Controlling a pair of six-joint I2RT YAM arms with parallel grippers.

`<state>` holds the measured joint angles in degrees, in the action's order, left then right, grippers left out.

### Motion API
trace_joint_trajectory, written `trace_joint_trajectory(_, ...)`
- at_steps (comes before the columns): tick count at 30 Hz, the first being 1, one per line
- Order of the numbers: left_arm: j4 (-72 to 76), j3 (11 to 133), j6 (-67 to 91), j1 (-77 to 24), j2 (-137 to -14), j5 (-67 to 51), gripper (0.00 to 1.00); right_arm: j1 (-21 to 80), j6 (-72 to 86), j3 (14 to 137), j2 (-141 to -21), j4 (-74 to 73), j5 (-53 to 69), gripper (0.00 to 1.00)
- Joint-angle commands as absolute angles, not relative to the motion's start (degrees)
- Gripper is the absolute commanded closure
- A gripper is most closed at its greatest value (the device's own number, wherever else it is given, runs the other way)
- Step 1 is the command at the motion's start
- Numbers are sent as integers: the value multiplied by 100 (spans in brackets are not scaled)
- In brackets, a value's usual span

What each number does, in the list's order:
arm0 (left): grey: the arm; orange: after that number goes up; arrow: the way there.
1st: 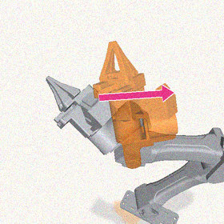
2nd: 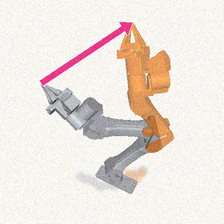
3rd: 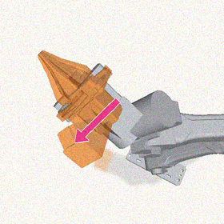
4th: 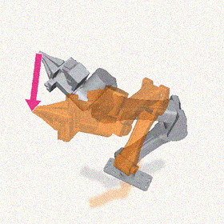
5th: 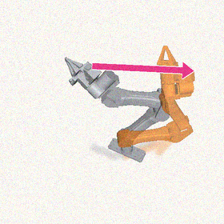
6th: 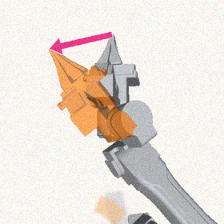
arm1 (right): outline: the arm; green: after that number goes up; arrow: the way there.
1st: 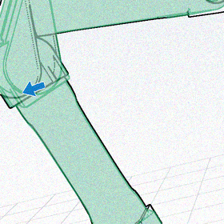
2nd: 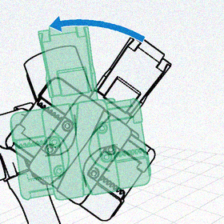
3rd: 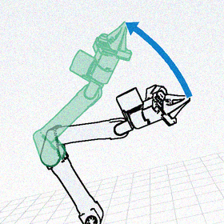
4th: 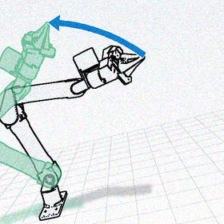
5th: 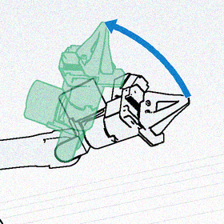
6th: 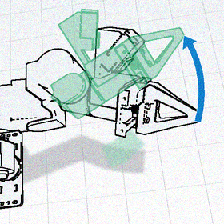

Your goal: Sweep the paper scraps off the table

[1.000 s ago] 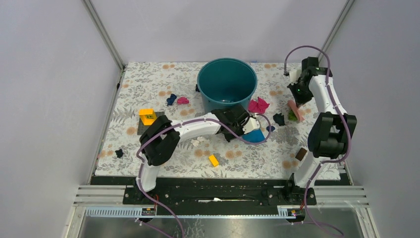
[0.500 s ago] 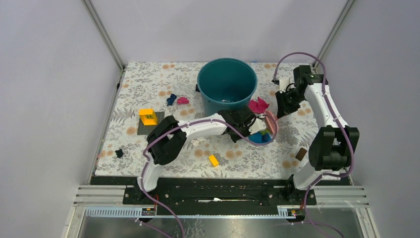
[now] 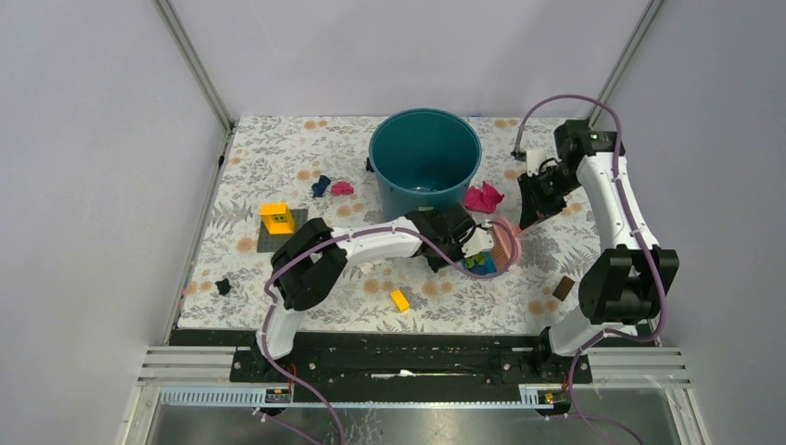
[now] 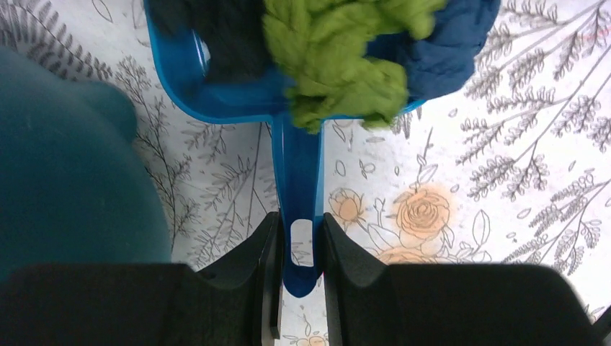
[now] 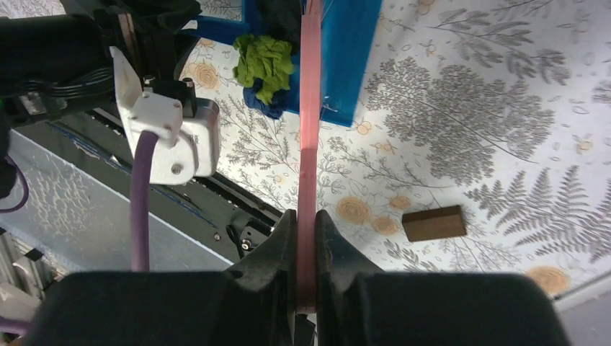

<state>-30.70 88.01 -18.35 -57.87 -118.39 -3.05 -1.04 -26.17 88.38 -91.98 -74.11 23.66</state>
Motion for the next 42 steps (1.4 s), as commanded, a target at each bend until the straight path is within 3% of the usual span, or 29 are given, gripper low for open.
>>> trace_joint_trajectory(1, -2892, 8391, -1897, -5805, -11198, -305, 100, -240, -2758, 9744, -9320, -8024, 2292, 100)
trace_joint_trajectory(10, -2865, 7905, -1794, -5740, -10762, -363, 100, -377, -2786, 11459, -10322, -7949, 2205, 100)
trace_joint_trajectory(20, -2990, 7554, -2026, -5707, -10497, -321, 100, -387, -1251, 12121, -11421, -6011, 3958, 100)
trace_joint_trajectory(29, -2988, 7372, -2087, -5640, -10362, -133, 100, -519, -1278, 11648, -11716, -5865, 3414, 100)
trace_joint_trajectory(42, -2988, 7248, -2002, -5433, -10299, -258, 100, -870, -1776, 9238, -9985, -6232, 3257, 100)
